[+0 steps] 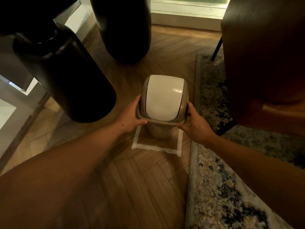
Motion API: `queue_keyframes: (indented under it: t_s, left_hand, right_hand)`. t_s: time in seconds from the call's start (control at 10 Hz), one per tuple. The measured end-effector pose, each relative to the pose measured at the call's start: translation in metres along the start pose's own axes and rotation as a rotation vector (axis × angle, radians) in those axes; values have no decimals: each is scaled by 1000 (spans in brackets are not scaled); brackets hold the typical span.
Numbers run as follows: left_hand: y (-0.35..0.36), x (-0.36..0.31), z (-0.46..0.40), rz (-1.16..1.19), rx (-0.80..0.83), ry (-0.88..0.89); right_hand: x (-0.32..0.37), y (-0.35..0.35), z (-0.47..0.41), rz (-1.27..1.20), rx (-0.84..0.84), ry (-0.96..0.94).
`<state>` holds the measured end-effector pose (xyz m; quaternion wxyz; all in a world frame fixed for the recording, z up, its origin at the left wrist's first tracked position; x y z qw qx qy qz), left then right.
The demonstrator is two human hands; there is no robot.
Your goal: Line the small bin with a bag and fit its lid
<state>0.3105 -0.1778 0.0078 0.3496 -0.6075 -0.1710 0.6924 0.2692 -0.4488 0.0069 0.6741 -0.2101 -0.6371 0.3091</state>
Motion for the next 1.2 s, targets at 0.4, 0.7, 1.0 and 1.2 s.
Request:
queue_keyframes:
  t_s: [0.4, 0.7, 1.0, 1.2]
  left_hand:
    - [-2, -4, 0, 58, 51, 10]
    - [-3, -8, 0, 91, 23, 45]
    - [-6, -17, 6, 13, 0, 53]
    - [-12, -19, 18, -27, 2, 35]
  right_hand:
    - [5, -1, 3, 6, -35, -11]
    - [3, 0, 2, -15, -40, -27]
    - [9, -3, 5, -15, -11, -3]
    - [27, -21, 10, -22, -39, 16]
Point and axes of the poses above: each hand's wrist, its own z-axis away from the middle knuckle, its own y-axis out of the palm, x = y × z, the point moved 5 cm from there along -z, towards the middle knuckle, and after that the axes turned 1 degree about -x, right-handed, at the moved point
